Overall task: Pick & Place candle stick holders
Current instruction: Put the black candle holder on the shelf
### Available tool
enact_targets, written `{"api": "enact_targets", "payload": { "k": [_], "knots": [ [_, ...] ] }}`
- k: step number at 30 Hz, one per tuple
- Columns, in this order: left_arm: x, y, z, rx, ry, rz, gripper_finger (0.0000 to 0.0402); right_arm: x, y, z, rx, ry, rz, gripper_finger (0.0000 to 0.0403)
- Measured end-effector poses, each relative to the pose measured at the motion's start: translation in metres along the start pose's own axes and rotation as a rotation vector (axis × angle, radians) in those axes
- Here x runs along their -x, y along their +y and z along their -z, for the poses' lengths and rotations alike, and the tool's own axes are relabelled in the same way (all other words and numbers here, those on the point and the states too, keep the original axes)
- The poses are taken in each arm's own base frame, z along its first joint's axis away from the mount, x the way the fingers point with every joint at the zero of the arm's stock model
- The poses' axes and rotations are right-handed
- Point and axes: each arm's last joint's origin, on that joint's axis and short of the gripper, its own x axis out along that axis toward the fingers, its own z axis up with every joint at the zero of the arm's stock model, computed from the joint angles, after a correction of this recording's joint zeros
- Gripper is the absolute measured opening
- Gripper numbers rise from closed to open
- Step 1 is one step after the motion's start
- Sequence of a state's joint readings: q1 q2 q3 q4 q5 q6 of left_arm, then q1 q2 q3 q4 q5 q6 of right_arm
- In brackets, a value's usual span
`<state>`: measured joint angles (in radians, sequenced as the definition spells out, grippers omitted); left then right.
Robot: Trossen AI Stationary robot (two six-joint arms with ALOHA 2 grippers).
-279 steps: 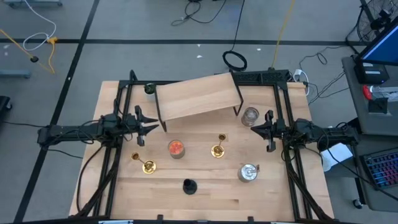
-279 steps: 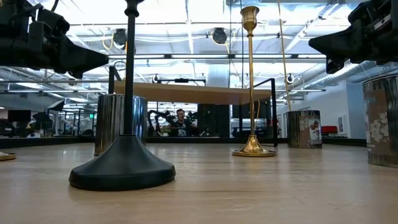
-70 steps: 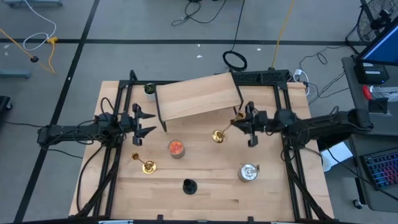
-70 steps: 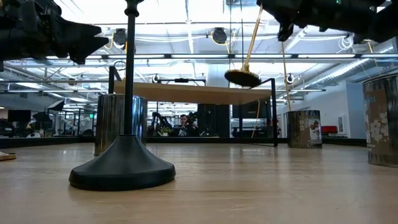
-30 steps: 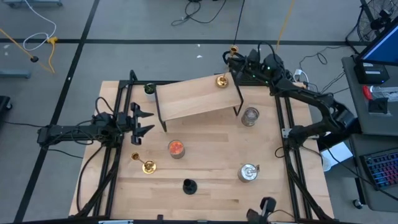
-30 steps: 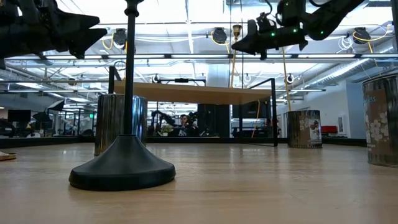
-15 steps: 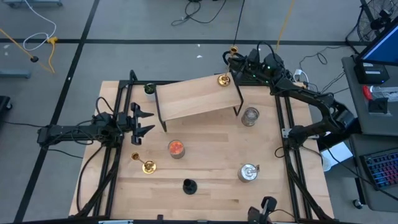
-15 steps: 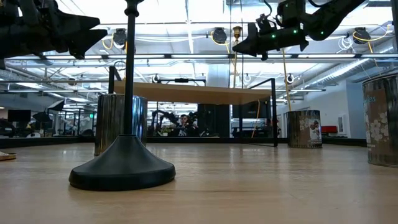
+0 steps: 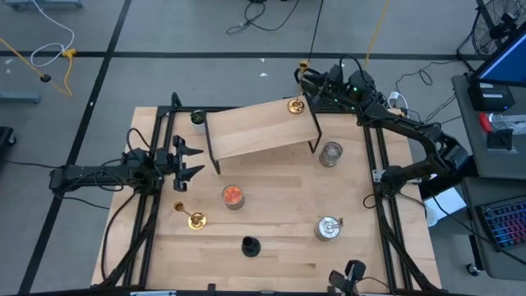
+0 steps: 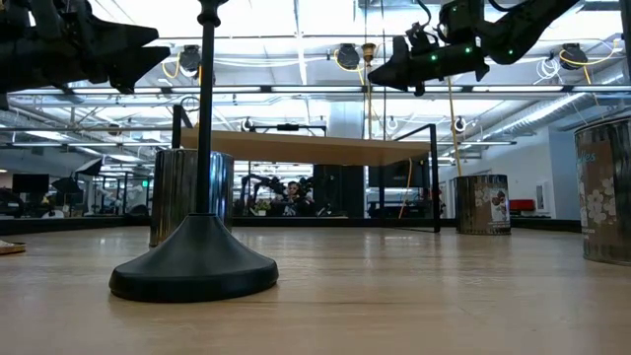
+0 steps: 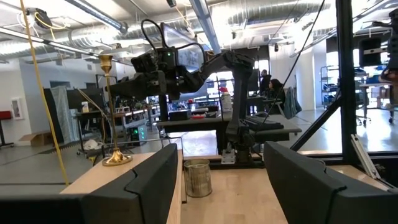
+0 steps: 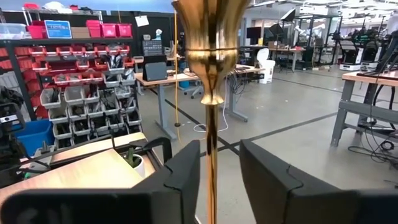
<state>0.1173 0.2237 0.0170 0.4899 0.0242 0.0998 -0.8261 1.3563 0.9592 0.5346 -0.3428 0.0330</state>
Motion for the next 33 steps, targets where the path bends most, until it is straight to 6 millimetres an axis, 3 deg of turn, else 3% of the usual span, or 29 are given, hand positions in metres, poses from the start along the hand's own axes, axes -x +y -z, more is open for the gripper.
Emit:
{"api": "enact_targets", "payload": {
  "k": [9, 18, 24, 33],
  "knots": [
    [0.000, 0.000, 0.002, 0.041, 0.024, 0.003, 0.0246, 0.015, 0.007, -0.017, 0.026, -0.019, -0.008, 0.0163],
    [0.000, -0.002, 0.010, -0.014, 0.120, 0.039, 0.0246, 0.048, 0.048, -0.021, 0.015, 0.204, -0.191, 0.0175],
    [-0.001, -0.008, 0.004, 0.033, 0.218, 0.168, 0.0246, 0.063, 0.087, -0.006, 0.043, 0.237, -0.350, 0.0174],
    [0.000, -0.015, -0.010, 0.039, 0.320, 0.304, 0.0246, 0.075, 0.132, 0.040, 0.053, 0.255, -0.555, 0.0173]
  ]
}}
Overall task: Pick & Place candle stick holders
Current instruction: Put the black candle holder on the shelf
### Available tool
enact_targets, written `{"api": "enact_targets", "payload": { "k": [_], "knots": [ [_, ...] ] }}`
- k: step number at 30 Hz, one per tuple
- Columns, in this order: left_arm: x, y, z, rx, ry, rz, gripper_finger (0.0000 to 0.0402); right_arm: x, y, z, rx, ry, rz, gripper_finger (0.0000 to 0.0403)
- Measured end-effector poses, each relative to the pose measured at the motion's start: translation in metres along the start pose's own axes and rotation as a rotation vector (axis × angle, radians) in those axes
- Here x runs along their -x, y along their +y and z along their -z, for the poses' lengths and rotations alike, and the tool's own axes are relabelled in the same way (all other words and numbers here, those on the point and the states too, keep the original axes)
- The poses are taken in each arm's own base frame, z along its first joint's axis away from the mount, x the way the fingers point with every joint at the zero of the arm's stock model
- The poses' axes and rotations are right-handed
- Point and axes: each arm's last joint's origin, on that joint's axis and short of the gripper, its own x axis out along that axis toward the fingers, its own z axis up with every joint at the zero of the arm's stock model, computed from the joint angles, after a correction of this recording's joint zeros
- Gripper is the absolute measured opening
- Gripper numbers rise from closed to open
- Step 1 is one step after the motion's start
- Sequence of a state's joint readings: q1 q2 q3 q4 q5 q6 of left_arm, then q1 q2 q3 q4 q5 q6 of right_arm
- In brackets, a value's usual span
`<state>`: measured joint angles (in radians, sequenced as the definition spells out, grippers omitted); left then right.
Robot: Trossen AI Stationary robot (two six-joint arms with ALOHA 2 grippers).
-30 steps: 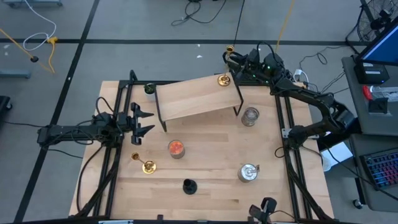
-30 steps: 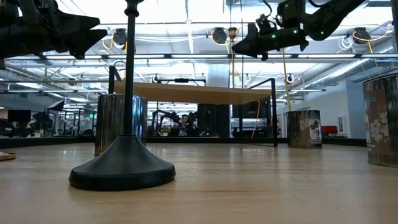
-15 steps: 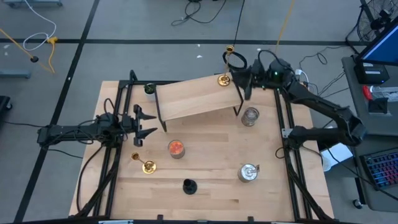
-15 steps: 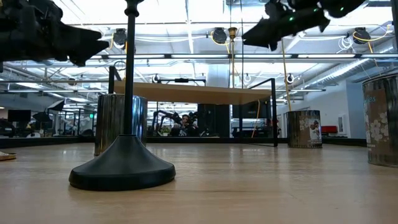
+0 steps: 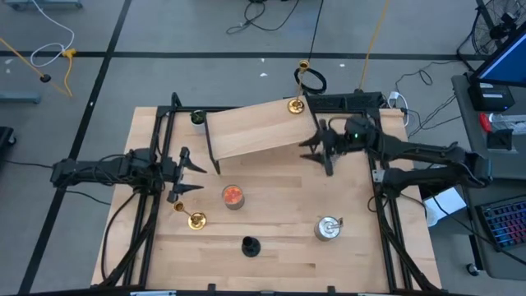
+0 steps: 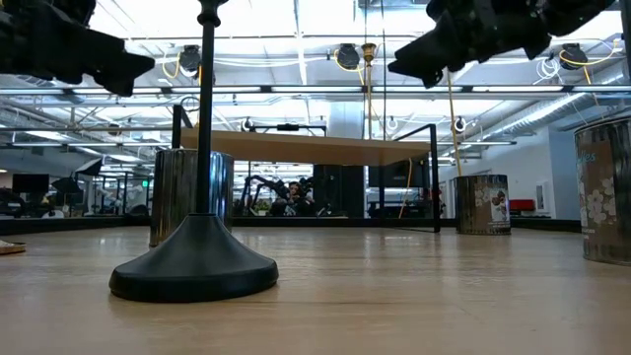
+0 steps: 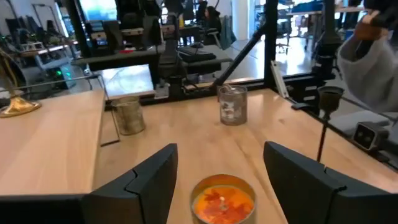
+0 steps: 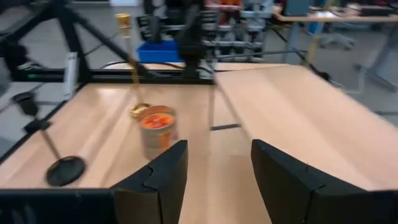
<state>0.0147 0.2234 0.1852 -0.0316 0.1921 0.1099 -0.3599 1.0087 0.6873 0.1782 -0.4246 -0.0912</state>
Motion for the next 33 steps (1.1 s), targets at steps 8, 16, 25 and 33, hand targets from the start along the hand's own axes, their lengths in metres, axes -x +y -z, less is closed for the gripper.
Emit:
{"api": "enact_targets", "payload": {
  "k": [8, 16, 25, 33],
  "knots": [
    [0.000, -0.007, 0.005, 0.068, 0.047, 0.109, 0.0246, -0.007, 0.026, 0.027, 0.072, -0.127, -0.099, 0.0177],
    [-0.001, -0.011, 0.007, 0.038, 0.081, 0.089, 0.0246, -0.005, 0.037, 0.036, 0.123, -0.247, -0.135, 0.0174],
    [-0.001, -0.008, 0.009, 0.030, 0.107, -0.028, 0.0246, -0.043, 0.049, 0.042, 0.108, -0.278, -0.227, 0.0178],
    [-0.001, -0.008, 0.009, 0.035, 0.109, -0.028, 0.0246, -0.091, 0.054, 0.044, 0.056, -0.189, -0.355, 0.0178]
  ]
}}
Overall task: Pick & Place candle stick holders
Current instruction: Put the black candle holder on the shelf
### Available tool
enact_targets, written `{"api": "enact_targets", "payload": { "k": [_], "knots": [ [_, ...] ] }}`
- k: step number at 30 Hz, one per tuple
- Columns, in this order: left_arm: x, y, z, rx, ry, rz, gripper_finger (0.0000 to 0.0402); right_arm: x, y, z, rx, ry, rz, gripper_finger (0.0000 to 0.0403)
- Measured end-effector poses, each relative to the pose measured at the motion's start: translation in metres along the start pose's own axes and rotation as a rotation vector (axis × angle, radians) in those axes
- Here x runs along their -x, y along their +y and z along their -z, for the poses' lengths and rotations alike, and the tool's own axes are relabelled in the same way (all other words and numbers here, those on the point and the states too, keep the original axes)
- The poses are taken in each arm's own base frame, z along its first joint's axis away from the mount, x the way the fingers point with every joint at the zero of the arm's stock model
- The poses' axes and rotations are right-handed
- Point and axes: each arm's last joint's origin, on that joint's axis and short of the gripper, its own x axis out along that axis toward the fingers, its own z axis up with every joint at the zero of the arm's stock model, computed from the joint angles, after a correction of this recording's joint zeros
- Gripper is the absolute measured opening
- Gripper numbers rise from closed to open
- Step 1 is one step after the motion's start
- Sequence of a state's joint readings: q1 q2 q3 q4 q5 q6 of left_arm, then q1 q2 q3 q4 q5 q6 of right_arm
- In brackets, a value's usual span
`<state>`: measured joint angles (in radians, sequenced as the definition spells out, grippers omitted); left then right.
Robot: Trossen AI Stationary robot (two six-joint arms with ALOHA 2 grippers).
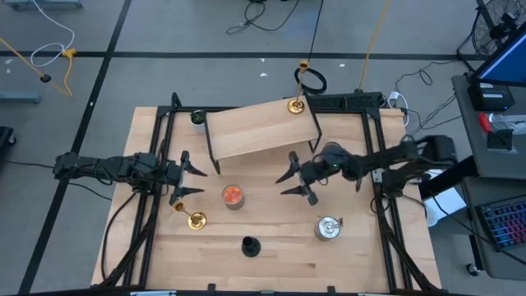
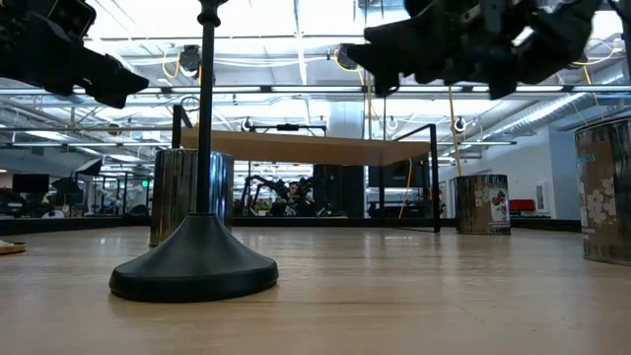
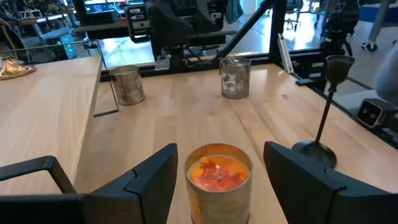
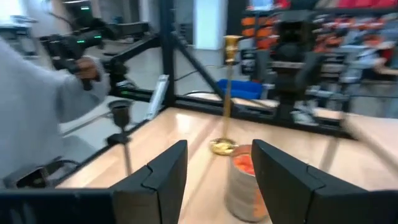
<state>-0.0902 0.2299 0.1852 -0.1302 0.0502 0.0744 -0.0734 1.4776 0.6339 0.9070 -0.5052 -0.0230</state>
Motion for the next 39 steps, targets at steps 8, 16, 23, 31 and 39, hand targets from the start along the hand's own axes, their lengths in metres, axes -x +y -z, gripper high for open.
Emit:
{"api": "enact_targets", "payload": {
  "k": [8, 16, 23, 31, 39],
  "knots": [
    [0.000, 0.002, -0.002, -0.007, -0.012, -0.056, 0.0246, -0.014, -0.007, 0.000, -0.053, 0.018, -0.046, 0.0178],
    [0.000, 0.003, -0.001, 0.010, -0.005, -0.105, 0.0246, -0.015, -0.004, 0.001, -0.067, 0.034, -0.055, 0.0178],
    [0.000, 0.003, 0.000, 0.051, 0.007, -0.103, 0.0246, -0.024, 0.019, 0.000, -0.079, 0.034, -0.131, 0.0178],
    [0.000, 0.003, 0.000, 0.104, 0.004, -0.103, 0.0246, -0.038, 0.053, 0.000, -0.054, 0.039, 0.008, 0.0178],
    [0.000, 0.003, 0.000, 0.110, 0.002, -0.103, 0.0246, -0.054, 0.071, 0.019, -0.146, 0.023, 0.032, 0.0178]
  ]
}}
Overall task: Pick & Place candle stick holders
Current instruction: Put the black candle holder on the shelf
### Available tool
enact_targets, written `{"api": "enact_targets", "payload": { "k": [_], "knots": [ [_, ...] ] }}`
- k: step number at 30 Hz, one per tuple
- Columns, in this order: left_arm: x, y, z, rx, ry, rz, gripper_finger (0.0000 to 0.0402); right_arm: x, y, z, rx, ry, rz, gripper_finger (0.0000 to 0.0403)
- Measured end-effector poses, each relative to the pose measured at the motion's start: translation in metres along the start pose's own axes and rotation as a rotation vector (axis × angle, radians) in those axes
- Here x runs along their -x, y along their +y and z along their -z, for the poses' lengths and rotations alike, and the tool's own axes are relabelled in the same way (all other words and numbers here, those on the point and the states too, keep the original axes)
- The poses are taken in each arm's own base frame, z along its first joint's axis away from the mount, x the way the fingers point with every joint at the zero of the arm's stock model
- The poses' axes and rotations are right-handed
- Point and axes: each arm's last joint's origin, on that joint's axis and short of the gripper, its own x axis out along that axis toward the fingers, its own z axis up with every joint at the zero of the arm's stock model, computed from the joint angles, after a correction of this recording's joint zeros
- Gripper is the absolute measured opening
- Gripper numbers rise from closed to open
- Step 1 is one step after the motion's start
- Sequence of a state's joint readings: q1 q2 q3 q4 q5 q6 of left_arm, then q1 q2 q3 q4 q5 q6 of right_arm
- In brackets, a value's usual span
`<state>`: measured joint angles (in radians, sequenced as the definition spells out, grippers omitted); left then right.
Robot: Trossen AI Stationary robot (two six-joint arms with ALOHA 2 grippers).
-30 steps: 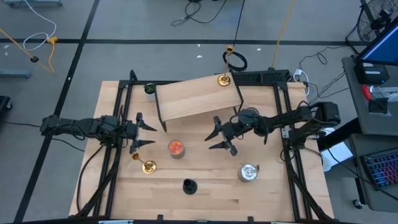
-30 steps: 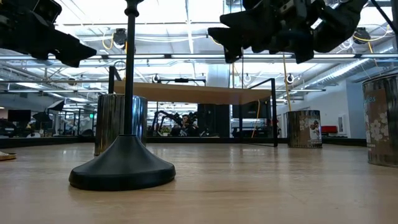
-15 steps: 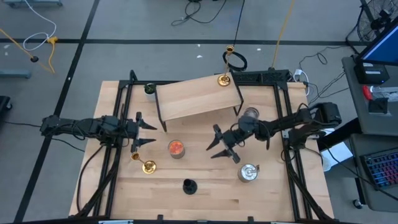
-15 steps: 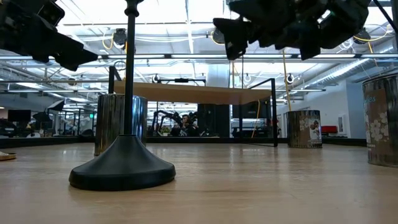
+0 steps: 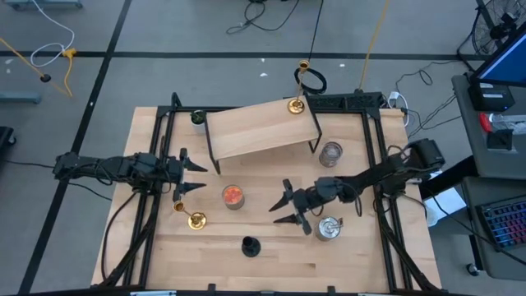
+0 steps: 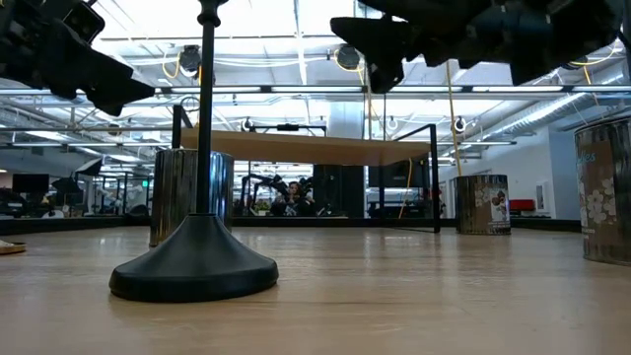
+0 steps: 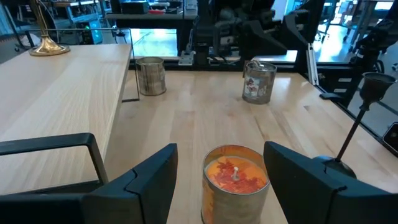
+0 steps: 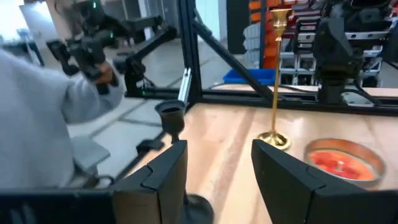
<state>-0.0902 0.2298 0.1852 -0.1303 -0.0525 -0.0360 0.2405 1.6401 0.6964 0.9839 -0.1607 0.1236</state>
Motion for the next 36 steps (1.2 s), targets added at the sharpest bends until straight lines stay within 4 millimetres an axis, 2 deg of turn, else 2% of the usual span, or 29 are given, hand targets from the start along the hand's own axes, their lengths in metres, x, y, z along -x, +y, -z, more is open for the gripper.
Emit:
{"api": "enact_targets", "payload": {
  "k": [4, 10, 13, 16, 20, 27, 36],
  "knots": [
    [0.000, 0.000, 0.000, 0.000, -0.001, 0.000, 0.0246, -0.012, 0.000, 0.013, -0.038, -0.049, -0.019, 0.0178],
    [0.000, 0.000, 0.000, 0.031, -0.002, 0.003, 0.0246, -0.048, 0.003, 0.031, -0.103, 0.013, -0.092, 0.0178],
    [0.000, 0.000, 0.000, 0.042, 0.003, 0.007, 0.0246, -0.068, 0.009, 0.034, -0.088, 0.012, -0.144, 0.0178],
    [0.000, -0.001, 0.000, 0.044, 0.003, 0.018, 0.0246, -0.080, 0.017, 0.036, -0.059, 0.028, -0.221, 0.0178],
    [0.000, -0.001, 0.001, 0.044, 0.008, 0.034, 0.0246, -0.087, 0.023, 0.042, -0.046, 0.061, -0.237, 0.0178],
    [0.000, -0.001, 0.000, 0.052, 0.003, 0.038, 0.0246, -0.090, 0.020, 0.043, -0.067, 0.064, -0.083, 0.0178],
    [0.000, -0.001, 0.000, 0.040, 0.005, 0.044, 0.0246, -0.091, 0.021, 0.043, -0.076, 0.073, -0.073, 0.0178]
  ]
}}
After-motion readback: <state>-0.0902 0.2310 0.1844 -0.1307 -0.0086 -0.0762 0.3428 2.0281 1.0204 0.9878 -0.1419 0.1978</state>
